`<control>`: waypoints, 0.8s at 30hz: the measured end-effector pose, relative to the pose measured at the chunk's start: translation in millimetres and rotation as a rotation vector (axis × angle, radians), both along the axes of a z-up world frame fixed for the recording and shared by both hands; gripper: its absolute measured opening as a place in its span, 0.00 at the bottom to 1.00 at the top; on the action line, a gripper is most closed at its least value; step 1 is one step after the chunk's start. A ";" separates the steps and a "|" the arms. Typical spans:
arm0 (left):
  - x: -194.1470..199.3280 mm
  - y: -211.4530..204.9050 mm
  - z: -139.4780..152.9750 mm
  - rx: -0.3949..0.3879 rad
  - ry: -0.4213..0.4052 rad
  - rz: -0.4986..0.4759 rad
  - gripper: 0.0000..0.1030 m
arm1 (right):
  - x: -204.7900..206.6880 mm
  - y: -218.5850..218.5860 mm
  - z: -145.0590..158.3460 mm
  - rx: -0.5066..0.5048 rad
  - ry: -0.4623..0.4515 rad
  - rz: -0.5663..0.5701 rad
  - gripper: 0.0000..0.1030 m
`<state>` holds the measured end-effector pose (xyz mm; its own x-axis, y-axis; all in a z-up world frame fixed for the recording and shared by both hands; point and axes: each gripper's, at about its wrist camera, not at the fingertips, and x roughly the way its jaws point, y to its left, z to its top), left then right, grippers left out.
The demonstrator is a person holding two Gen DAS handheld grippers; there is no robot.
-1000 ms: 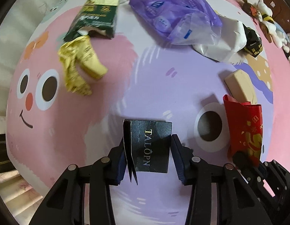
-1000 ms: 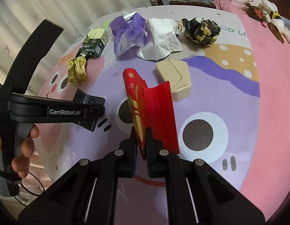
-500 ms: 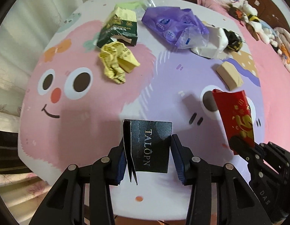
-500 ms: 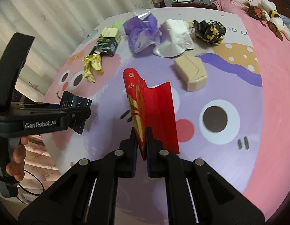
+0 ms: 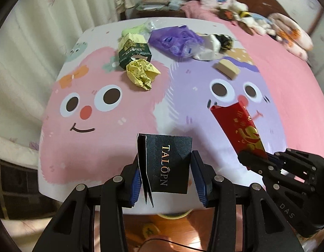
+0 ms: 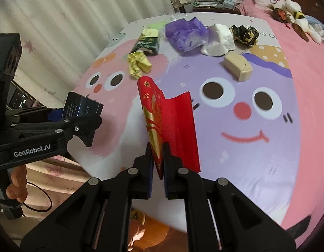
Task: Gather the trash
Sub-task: 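Carry both items over the bin and open both tools to drop them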
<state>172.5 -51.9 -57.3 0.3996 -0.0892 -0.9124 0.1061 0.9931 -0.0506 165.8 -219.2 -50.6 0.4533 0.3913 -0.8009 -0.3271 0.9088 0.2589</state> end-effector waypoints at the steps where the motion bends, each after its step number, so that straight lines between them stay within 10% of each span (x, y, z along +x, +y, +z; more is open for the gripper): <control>1: -10.6 4.8 2.9 0.004 -0.011 -0.023 0.42 | -8.1 5.2 1.2 0.001 -0.004 -0.014 0.05; 11: -106.7 52.6 0.0 -0.052 -0.023 -0.153 0.42 | -121.4 65.5 -4.7 -0.016 -0.020 -0.172 0.05; 24: -177.7 49.2 -89.8 -0.071 0.149 -0.221 0.42 | -219.6 75.1 -77.5 -0.025 0.166 -0.308 0.05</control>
